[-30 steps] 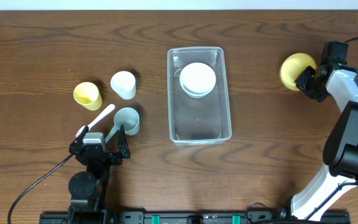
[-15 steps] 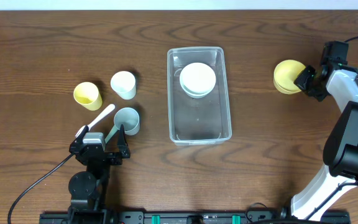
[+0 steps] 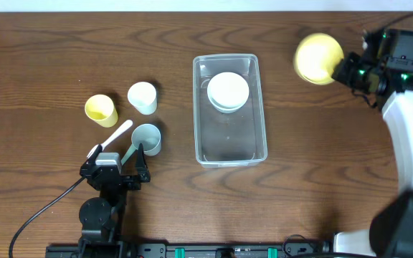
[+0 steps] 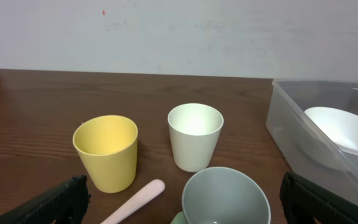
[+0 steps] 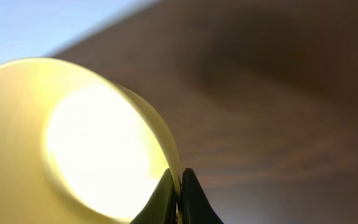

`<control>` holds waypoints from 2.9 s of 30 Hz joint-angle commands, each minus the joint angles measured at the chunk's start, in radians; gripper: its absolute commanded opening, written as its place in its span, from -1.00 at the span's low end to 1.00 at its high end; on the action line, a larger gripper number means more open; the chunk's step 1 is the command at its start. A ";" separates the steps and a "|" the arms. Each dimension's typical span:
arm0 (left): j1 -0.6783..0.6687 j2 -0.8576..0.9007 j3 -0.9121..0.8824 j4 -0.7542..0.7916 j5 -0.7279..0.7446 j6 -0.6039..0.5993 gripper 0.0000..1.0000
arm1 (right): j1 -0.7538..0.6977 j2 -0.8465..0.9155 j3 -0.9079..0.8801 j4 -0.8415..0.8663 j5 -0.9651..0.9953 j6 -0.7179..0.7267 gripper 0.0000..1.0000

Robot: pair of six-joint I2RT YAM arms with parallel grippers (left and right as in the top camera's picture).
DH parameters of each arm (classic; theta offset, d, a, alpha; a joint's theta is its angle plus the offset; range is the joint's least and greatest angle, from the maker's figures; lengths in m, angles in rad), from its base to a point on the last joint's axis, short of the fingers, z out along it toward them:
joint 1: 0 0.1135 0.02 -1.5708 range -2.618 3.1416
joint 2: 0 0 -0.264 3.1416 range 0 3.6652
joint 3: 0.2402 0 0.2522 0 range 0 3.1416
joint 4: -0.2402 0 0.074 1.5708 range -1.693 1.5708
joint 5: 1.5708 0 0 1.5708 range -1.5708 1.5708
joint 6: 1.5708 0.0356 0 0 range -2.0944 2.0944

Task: Pack container

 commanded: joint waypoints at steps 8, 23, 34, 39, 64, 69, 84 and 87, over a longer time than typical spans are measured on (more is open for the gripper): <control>0.003 0.000 -0.028 -0.021 -0.015 0.006 0.96 | 0.356 -0.058 0.006 0.072 0.121 0.034 -0.97; 0.003 0.000 -0.028 -0.021 -0.015 0.006 0.96 | 0.508 0.169 0.006 0.125 0.275 0.074 -0.97; 0.003 0.000 -0.028 -0.021 -0.015 0.006 0.96 | 0.526 0.236 0.006 0.127 0.275 0.076 -0.69; 0.003 0.000 -0.028 -0.021 -0.015 0.006 0.96 | 0.527 0.236 0.006 0.126 0.268 0.076 -0.13; 0.003 0.000 -0.028 -0.021 -0.015 0.006 0.96 | 0.004 -0.104 0.152 -0.298 0.407 0.076 0.29; 0.003 0.000 -0.028 -0.021 -0.015 0.006 0.96 | -0.082 -0.047 0.130 -0.307 0.407 0.076 0.50; 0.003 0.000 -0.028 -0.022 -0.023 0.006 0.96 | -0.093 0.035 0.130 -0.363 0.404 0.076 0.98; 0.003 0.000 -0.028 -0.022 -0.023 0.006 0.96 | -0.093 0.035 0.130 -0.363 0.403 0.076 0.99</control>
